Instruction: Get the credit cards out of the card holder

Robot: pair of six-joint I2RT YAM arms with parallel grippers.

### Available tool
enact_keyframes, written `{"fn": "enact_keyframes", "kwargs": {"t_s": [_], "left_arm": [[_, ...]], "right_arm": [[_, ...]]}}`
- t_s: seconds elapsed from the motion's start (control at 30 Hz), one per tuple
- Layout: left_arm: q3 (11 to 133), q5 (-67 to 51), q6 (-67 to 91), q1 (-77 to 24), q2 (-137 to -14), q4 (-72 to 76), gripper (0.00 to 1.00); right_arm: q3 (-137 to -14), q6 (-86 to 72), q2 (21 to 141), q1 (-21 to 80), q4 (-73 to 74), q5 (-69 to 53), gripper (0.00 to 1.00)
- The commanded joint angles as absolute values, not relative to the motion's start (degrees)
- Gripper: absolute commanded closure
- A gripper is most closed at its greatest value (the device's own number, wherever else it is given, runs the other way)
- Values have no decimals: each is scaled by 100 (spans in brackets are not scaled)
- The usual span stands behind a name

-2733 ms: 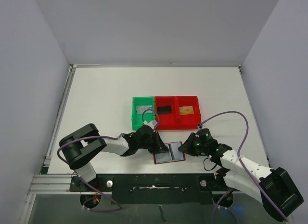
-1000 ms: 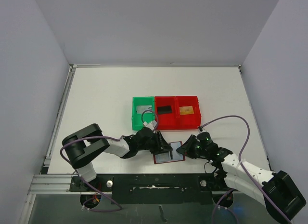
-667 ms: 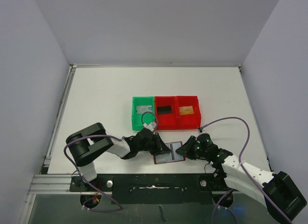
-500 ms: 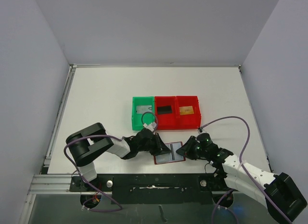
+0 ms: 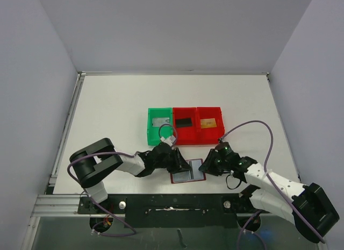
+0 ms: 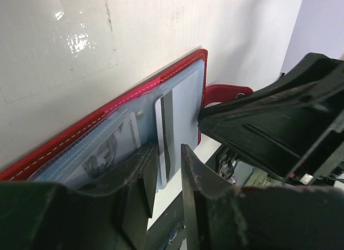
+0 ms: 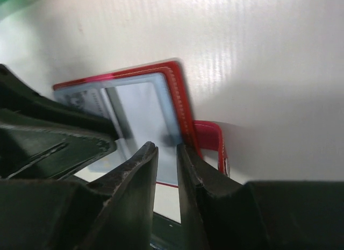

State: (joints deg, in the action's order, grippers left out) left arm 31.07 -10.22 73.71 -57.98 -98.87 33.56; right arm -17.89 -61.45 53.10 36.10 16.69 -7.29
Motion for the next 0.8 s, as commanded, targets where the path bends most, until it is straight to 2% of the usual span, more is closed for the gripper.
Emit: {"fn": "enact_keyframes", "kwargs": {"t_s": [0.0, 0.17, 0.43, 0.6, 0.67, 0.7, 0.77], "left_arm": [[3252, -797, 7136, -5810, -9687, 2976, 74], [3202, -729, 7136, -5810, -9681, 2856, 69], [3086, -778, 7241, -5802, -9753, 3238, 68], [3077, -757, 7268, -5801, -9681, 3243, 76], [3060, -732, 7262, -5805, -9625, 3186, 77], [3054, -729, 7261, -5801, -9583, 3160, 76], [3038, -728, 7249, -5801, -9510, 3103, 69]], "right_arm": [[-1854, -6066, 5735, 3720, 1544, -719, 77], [-1582, -6161, 5917, 3786, 1027, -987, 79], [-1331, -6238, 5965, 3798, 434, -1347, 87], [-1403, -6213, 6034, 3819, 690, -1178, 88], [-1450, -6258, 6007, 3814, 914, -995, 88], [-1457, -6286, 5985, 3814, 1016, -907, 88], [-1459, -6340, 5928, 3814, 1155, -773, 88]]}}
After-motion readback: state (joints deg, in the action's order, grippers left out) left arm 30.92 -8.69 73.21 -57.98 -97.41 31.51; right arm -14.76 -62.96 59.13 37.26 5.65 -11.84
